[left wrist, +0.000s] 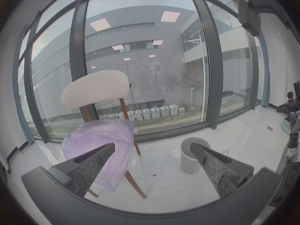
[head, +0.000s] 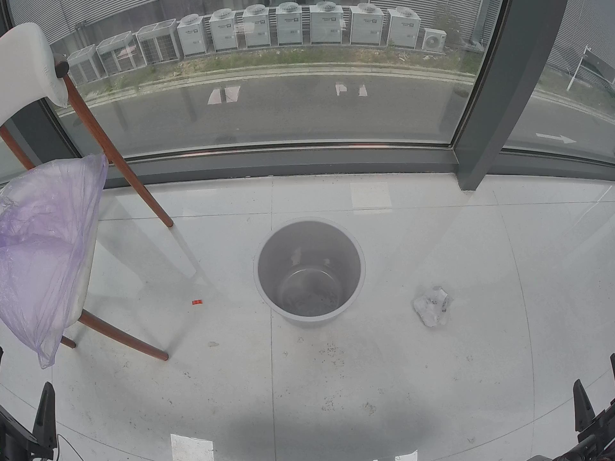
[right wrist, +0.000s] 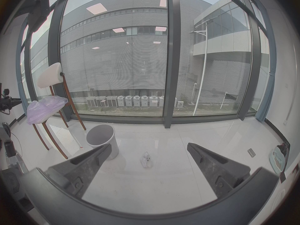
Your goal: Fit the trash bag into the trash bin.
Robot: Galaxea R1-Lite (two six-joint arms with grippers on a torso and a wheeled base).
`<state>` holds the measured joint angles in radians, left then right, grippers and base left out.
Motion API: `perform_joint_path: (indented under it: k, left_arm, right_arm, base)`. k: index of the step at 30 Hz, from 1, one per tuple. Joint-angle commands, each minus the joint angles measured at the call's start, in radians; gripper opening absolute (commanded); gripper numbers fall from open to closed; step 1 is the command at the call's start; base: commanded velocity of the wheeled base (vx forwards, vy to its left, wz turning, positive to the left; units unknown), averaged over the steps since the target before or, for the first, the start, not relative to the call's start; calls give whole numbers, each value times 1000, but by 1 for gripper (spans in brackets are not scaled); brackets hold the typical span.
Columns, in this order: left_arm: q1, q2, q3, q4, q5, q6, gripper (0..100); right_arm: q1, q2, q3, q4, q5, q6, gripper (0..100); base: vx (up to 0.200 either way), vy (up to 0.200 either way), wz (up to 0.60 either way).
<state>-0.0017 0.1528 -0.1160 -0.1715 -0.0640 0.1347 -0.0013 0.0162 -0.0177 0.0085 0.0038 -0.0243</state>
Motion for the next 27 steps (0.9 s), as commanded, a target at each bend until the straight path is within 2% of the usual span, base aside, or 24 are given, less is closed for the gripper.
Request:
perform_joint_path:
  k: [1, 3, 17, 23, 27]
  left_arm:
    - [2, 326, -179, 70, -13, -44, 100]
    - [6, 361, -197, 67, -11, -46, 100]
    - [3, 421, -249, 66, -14, -40, 100]
    - [3, 511, -292, 63, -14, -24, 100]
    - [2, 608, -326, 53, -19, -10, 100]
  right_arm:
    - [1, -7, 15, 1, 4, -3, 100]
    - [1, -7, 15, 1, 4, -3, 100]
    - [1, -7, 15, 1, 4, -3, 100]
    - [1, -7, 15, 1, 5, -6, 100]
    - [1, -7, 15, 1, 5, -6, 100]
  base:
    - [0, 0, 0]
    - [0, 0, 0]
    - [0, 200, 0]
    - [0, 200, 0]
    - [0, 0, 0]
